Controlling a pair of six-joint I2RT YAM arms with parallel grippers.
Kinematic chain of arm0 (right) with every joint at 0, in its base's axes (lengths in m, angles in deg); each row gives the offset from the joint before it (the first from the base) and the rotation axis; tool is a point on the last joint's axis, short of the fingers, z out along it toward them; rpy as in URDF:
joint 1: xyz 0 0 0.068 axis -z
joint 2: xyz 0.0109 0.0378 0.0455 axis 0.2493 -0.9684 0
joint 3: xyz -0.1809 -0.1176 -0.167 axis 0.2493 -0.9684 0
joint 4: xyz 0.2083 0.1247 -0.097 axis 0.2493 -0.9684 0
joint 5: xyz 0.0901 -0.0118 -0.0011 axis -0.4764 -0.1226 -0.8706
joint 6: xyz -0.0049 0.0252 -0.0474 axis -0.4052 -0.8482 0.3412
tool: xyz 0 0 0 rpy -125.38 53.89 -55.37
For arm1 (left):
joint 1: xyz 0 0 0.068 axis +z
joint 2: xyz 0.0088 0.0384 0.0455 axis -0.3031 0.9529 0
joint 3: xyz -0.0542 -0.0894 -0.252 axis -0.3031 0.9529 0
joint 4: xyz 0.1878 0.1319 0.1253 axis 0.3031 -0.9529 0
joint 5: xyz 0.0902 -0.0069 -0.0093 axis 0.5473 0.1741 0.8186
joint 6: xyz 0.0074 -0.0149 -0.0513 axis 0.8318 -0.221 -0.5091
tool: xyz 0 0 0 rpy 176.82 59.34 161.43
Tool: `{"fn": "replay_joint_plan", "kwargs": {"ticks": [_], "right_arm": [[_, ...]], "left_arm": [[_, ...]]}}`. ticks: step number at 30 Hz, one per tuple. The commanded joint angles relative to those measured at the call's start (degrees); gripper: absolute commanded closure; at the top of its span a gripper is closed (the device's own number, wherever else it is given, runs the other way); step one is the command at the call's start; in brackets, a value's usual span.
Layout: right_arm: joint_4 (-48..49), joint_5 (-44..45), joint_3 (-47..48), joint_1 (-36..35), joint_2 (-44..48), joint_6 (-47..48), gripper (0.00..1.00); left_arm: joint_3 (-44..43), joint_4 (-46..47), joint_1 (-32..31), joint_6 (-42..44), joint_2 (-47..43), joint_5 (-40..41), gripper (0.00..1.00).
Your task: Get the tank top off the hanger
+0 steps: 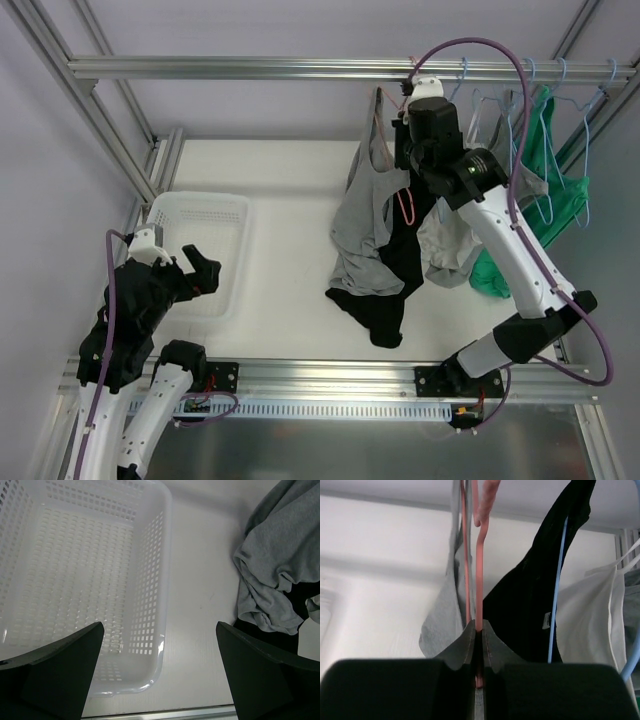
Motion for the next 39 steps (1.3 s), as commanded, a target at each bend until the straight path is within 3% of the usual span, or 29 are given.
{"fn": "replay_joint_plan", "kwargs": {"ticks": [1,9,16,19,23,27,30,32,35,36,37,39], "right_arm": [[11.9,1.2,-4.5,-0.2,7.1,-3.3,1.0],[28.2,-1.9,-13.5,-0.2,16.2,-3.1,1.0],[26.1,-6.0,-15.6,-0.3,20.5,-2.1,1.0],[21.2,-12.9,-19.6,-0.3,24.5,-5.1,1.0],[18.1,-22.8,-27.8,-1.0,31.9,-6.7,1.0],[17.7,-31.7,-36.6,-1.7,41.3,-10.7,1.0],[17.6,-35.9,-42.5,-2.4,48.7,-14.9,1.0],[15.8,-36.3,-44.2,-2.6,53.3,-16.7,1.0],[12.3,-36.4,-45.3,-2.6,57.1,-16.9,1.0],[11.1,-36.6,-44.2,-2.7,57.4,-16.6,1.0],[10.1,-37.0,-43.5,-2.6,57.6,-16.2,1.0],[7.1,-37.4,-41.9,-2.6,57.7,-15.4,1.0]], "left_arm": [[0.4,1.9,-0.9,-0.6,-0.1,-0.6,0.01],[0.3,1.9,-2.2,-0.8,-0.2,-0.1,0.01],[0.2,1.8,-2.5,-0.7,0.1,-0.4,0.01],[-1.0,2.1,-2.5,0.3,1.0,-3.0,0.01],[-5.2,2.6,-2.5,1.2,5.8,-12.5,0.01],[-9.1,11.8,-2.5,-0.3,10.7,-30.5,0.01],[-10.2,23.8,-4.5,-3.3,14.5,-37.9,0.01],[-12.3,26.7,-7.9,-3.2,18.8,-33.8,0.01],[-17.5,28.4,-20.8,0.4,25.8,-26.0,0.01],[-20.9,28.4,-25.3,2.5,28.0,-16.9,0.01],[-22.5,28.4,-34.0,4.5,32.2,-11.2,0.02],[-26.8,28.4,-41.1,10.1,36.7,4.1,0.01]]}}
